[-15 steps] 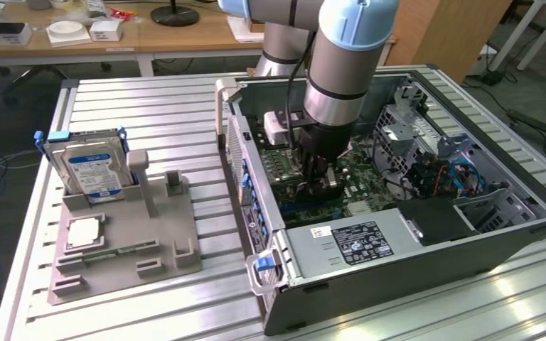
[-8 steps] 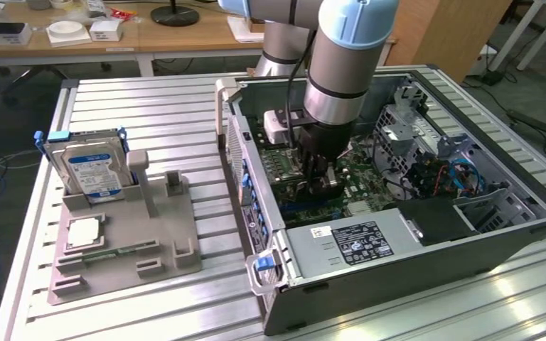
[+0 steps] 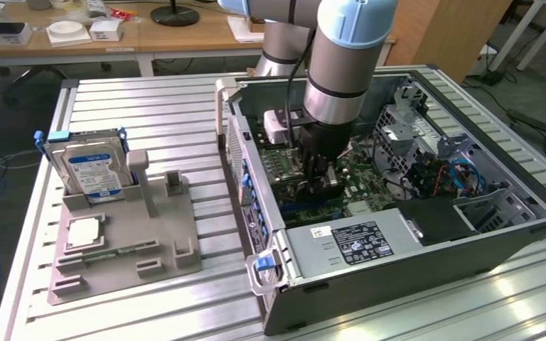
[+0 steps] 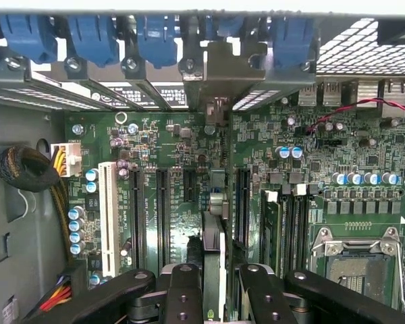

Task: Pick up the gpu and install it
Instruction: 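Insert the gpu into the slot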

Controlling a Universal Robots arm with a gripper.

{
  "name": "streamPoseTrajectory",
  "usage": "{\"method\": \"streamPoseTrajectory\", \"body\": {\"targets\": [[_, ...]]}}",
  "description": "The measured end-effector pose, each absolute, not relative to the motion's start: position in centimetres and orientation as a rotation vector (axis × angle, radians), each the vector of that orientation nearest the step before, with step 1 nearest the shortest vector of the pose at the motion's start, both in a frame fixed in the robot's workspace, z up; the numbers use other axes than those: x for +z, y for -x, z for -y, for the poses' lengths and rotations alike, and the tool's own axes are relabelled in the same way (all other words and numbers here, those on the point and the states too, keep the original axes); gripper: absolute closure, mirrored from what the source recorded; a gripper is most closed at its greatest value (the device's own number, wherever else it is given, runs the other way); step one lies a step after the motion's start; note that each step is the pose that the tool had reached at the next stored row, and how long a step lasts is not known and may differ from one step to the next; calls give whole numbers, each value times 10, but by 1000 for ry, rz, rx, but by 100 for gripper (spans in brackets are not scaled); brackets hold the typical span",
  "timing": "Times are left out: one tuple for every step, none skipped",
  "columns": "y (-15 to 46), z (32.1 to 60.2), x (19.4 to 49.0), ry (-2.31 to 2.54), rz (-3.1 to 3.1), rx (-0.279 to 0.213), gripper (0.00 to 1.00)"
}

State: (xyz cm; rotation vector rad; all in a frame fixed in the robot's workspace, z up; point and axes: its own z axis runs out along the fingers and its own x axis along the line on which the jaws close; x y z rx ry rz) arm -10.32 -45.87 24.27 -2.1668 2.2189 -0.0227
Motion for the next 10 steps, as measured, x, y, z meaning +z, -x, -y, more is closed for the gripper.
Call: {"method": "streamPoseTrajectory", "body": {"targets": [[103,459,243,2166,-2218,-25,74],[103,459,243,2165,-2217,-27,74],[103,459,243,2164,-2216,-29,74],[104,459,243,2165,-2215,-29,74],[104,459,243,2168,-2212,-29,74],[104,459,243,2171,-2209,-29,74],[104,459,243,2173,-2207,-29,74],[104,459,243,2175,-2205,-28,74],[104,459,243,2177,-2203,-28,74],[104,459,243,2178,-2202,-28,74]]}}
